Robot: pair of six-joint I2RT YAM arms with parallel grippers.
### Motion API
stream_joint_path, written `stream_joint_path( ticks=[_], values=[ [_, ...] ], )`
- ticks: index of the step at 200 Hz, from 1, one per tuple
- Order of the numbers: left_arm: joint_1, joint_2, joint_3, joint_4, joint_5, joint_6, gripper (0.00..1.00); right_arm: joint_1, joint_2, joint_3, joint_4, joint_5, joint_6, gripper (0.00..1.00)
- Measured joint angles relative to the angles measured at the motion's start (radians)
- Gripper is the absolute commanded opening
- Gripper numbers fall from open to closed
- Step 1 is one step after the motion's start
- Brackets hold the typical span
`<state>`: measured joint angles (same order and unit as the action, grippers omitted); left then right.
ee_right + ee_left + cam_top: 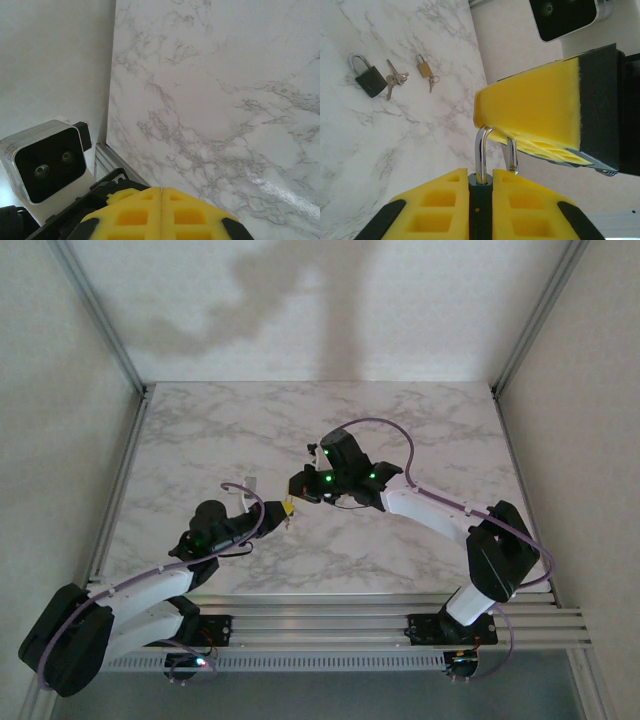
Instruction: Lock with the key
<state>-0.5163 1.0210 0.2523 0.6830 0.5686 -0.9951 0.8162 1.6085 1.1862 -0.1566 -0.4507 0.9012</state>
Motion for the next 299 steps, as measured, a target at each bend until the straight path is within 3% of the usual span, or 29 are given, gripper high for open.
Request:
stream_joint_path(
  ticks=[185,299],
  values=[
    [0.000,-0.232,-0.132,0.225,0.012,-0.158,0.00,0.006,-0.081,-0.221,0.564,-0.228,-0.010,0.00],
    [0.001,-0.282,-0.151,0.307,0.031,-0.211,0.00,0.033,-0.096,-0.276,0.760,-0.247,-0.019,0.00]
  ],
)
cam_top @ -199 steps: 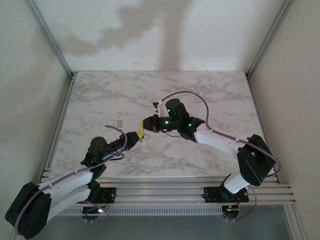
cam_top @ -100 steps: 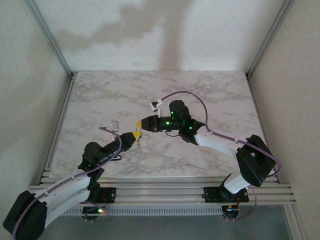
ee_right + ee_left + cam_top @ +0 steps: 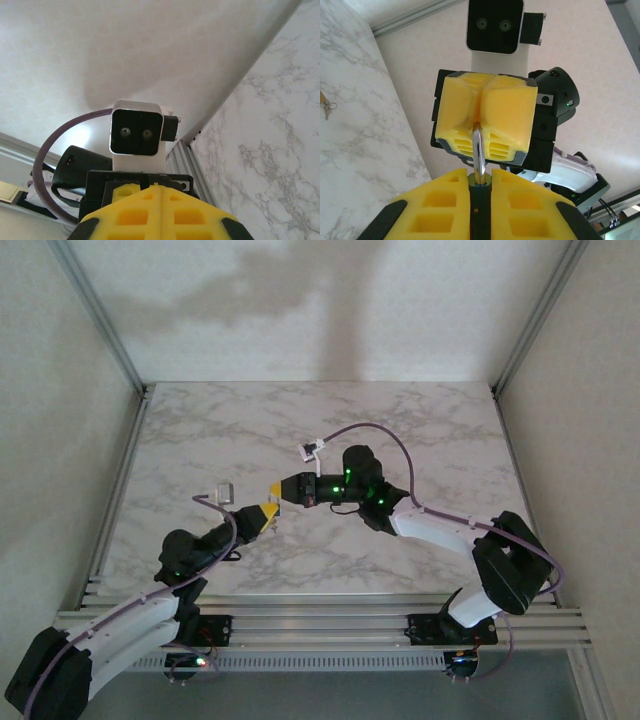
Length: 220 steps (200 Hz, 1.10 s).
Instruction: Lock with the key
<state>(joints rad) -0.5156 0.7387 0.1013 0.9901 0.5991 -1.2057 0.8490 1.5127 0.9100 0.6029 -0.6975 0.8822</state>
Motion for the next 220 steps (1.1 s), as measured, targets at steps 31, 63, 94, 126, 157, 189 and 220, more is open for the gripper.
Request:
stream_joint_path(
  ticks=[31,63,94,126,157,189,220],
  values=[
    [0.000,-0.020,-0.001,0.010,0.012,-0.006,0.00,0.012,-0.010,-0.025,0.065,0.000,-0.001,0.00],
    [0.000,-0.026,-0.002,0.032,0.018,-0.011,0.00,0.025,-0.018,-0.037,0.105,0.005,-0.004,0.00],
    [0.000,-0.034,-0.002,0.037,0.020,-0.010,0.00,0.034,-0.029,-0.046,0.116,0.023,-0.003,0.00],
    [-0.005,-0.052,-0.002,0.037,0.038,-0.008,0.00,0.053,-0.070,-0.074,0.111,0.060,-0.004,0.00],
    [-0.013,-0.056,-0.002,0.025,0.063,-0.002,0.00,0.070,-0.111,-0.123,0.120,0.103,-0.003,0.00],
    [-0.014,-0.042,-0.005,0.022,0.083,-0.003,0.00,0.081,-0.134,-0.161,0.126,0.144,-0.004,0.00],
    [-0.019,-0.029,-0.005,0.024,0.097,-0.003,0.00,0.096,-0.152,-0.198,0.152,0.187,-0.003,0.00]
  ],
)
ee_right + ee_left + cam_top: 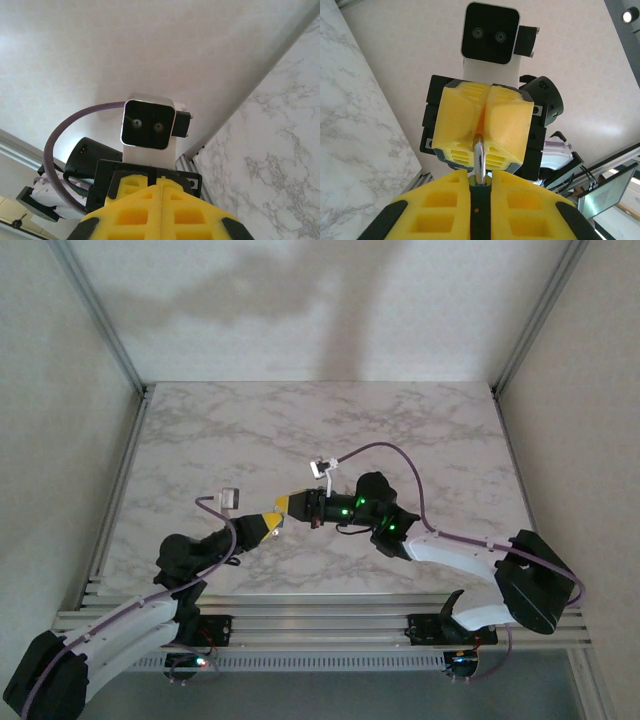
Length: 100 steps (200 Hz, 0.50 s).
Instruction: Lock with the key
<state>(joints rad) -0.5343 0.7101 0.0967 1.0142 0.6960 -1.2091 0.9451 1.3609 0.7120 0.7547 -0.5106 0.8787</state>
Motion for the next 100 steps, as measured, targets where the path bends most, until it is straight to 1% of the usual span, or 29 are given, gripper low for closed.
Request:
stream_joint_path(
  ticks=[69,100],
  values=[
    [-0.001,0.000,-0.004,0.018,0.012,-0.001,0.00,0.064,-0.008,-0.072,0.128,0.138,0.004,0.00],
    [-0.001,0.000,-0.010,0.033,0.013,-0.004,0.00,0.077,-0.012,-0.083,0.147,0.169,0.004,0.00]
  ],
)
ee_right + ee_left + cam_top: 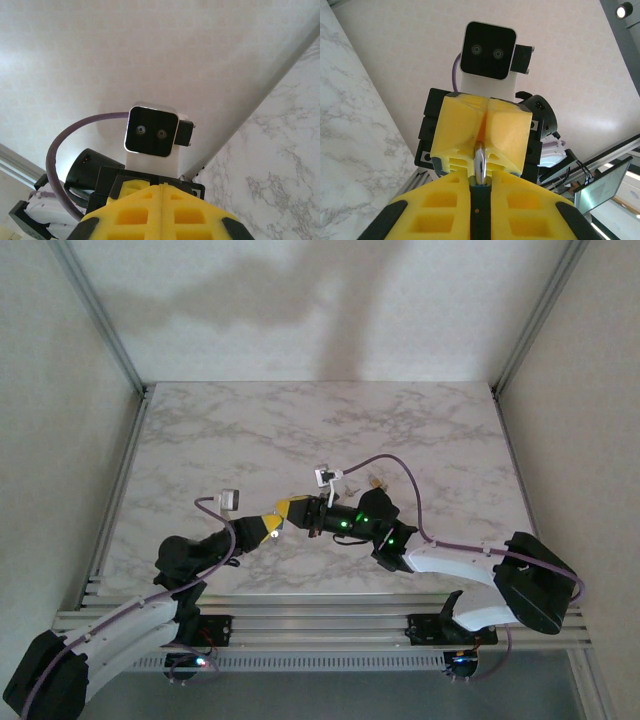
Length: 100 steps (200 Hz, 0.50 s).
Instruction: Lock with the key
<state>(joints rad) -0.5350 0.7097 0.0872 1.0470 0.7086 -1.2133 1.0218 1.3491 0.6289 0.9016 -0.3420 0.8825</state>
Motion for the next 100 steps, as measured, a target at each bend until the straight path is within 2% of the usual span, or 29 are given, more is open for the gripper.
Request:
stream_joint_path(
  ticks=[35,45,69,81,100],
  values=[
    [-0.001,-0.004,0.010,-0.044,0.017,0.013,0.00,-0.001,-0.042,0.010,-0.101,0.006,-0.008,0.00],
    [-0.001,-0.008,0.020,-0.069,0.022,0.020,0.04,-0.008,-0.053,0.010,-0.122,0.001,-0.007,0.00],
    [-0.005,-0.020,0.045,-0.141,0.024,0.047,0.24,-0.036,-0.065,0.010,-0.148,-0.041,0.014,0.00],
    [0.003,-0.031,0.061,-0.163,-0.031,0.064,0.40,-0.056,-0.070,0.003,-0.174,-0.081,0.031,0.00],
    [0.013,-0.054,0.095,-0.169,-0.082,0.088,0.53,-0.085,-0.068,-0.020,-0.224,-0.118,0.071,0.00]
  ],
)
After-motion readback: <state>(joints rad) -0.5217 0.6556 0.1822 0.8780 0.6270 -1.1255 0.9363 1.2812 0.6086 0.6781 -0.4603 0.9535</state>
